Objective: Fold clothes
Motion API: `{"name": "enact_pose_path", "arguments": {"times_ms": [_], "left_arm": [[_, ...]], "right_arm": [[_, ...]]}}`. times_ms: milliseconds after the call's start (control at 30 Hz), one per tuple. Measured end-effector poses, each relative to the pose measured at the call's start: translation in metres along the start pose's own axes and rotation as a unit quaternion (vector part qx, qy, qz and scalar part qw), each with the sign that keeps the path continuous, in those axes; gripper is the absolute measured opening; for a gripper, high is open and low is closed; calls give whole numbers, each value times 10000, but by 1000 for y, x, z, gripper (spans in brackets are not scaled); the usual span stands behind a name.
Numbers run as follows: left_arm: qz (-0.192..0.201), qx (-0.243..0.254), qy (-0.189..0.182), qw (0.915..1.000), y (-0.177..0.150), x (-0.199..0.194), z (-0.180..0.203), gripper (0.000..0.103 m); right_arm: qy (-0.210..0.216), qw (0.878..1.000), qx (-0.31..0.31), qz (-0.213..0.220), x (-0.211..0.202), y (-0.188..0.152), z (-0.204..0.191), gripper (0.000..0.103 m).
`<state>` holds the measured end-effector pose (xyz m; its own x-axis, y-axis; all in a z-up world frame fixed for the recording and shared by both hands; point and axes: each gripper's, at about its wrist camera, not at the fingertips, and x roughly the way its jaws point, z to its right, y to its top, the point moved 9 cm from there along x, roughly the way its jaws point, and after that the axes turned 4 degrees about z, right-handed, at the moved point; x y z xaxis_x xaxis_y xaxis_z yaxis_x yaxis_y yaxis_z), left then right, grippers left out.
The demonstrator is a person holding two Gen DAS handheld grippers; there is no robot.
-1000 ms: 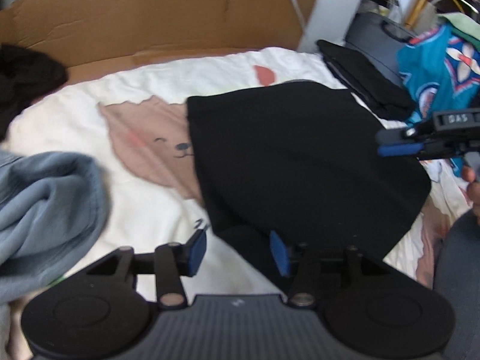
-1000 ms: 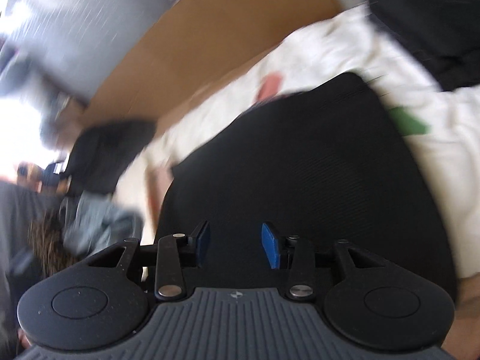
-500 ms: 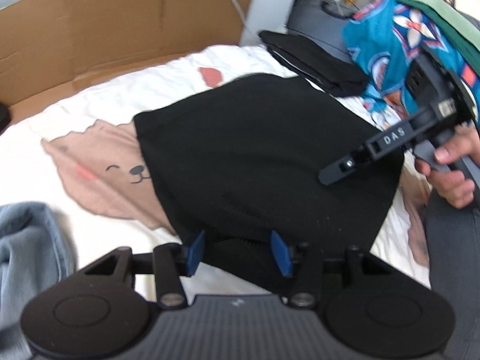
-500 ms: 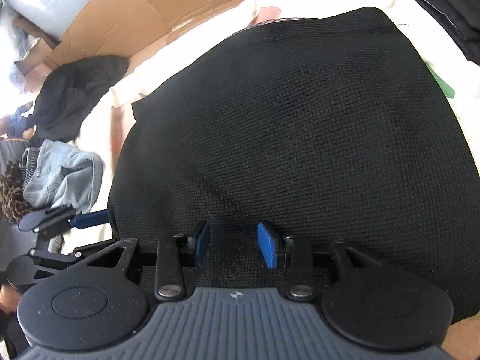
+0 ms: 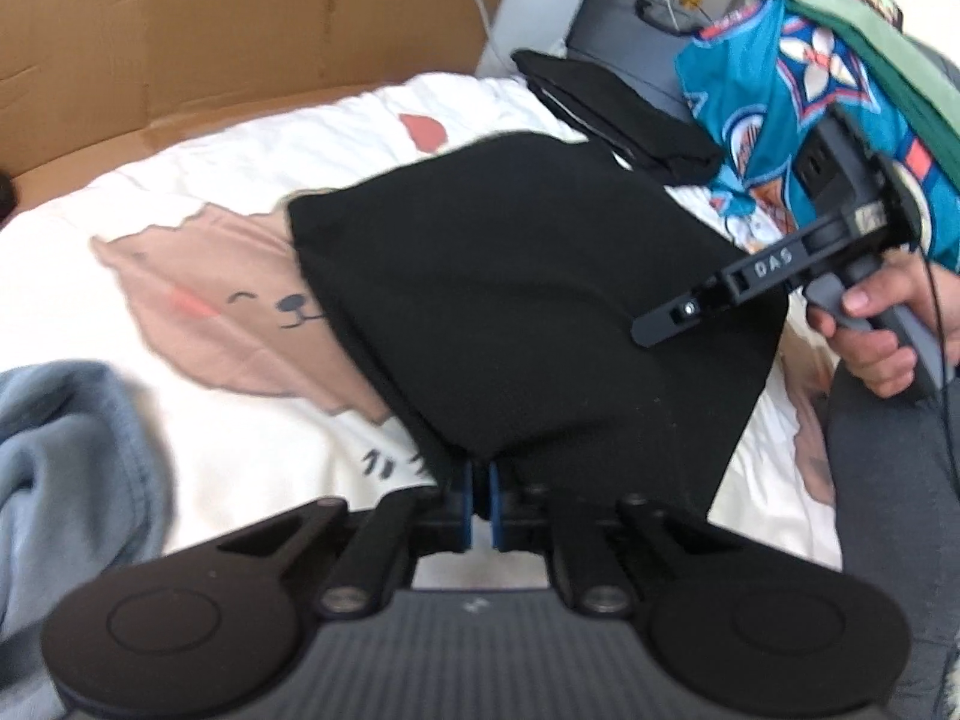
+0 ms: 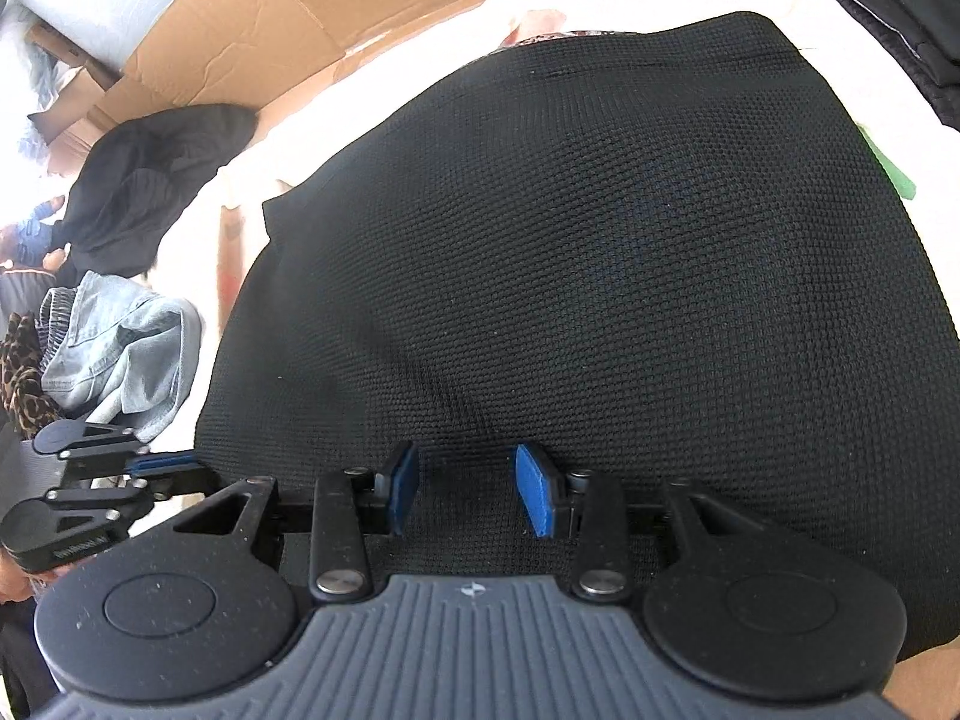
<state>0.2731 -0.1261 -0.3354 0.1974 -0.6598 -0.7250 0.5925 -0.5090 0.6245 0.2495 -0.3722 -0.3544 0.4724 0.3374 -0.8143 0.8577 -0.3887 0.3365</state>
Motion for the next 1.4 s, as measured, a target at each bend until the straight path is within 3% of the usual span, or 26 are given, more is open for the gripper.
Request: {"name": "enact_pose_path", "arguments": {"times_ms": [300, 533, 700, 767, 1067, 1233, 1400], "left_arm": [[-102, -193, 64, 9997, -18, -20, -8, 2], [-69, -467, 340, 9983, -19, -37, -23, 0], [89, -596, 495, 9970, -2, -41, -20, 13], [149, -577, 436, 9973, 6, -38, -12, 18], [216, -420, -116, 9988, 16, -6, 45, 18], [-59, -337, -174, 9993, -1, 20, 65, 18], [-524, -154, 24, 9985, -29, 34, 66, 18]], "right_arm": [[11, 10000, 16, -22, 3, 2, -1, 43], [107, 9997, 217, -20, 1, 6, 0, 43], [218, 9990, 396, 16, -14, 9, 3, 44], [234, 9987, 437, 106, -25, 13, 6, 45], [-142, 9995, 282, 35, -85, 31, 48, 49], [-349, 9974, 587, -245, -100, 27, 87, 49], [-361, 9922, 898, -789, -89, 5, 110, 49]]}}
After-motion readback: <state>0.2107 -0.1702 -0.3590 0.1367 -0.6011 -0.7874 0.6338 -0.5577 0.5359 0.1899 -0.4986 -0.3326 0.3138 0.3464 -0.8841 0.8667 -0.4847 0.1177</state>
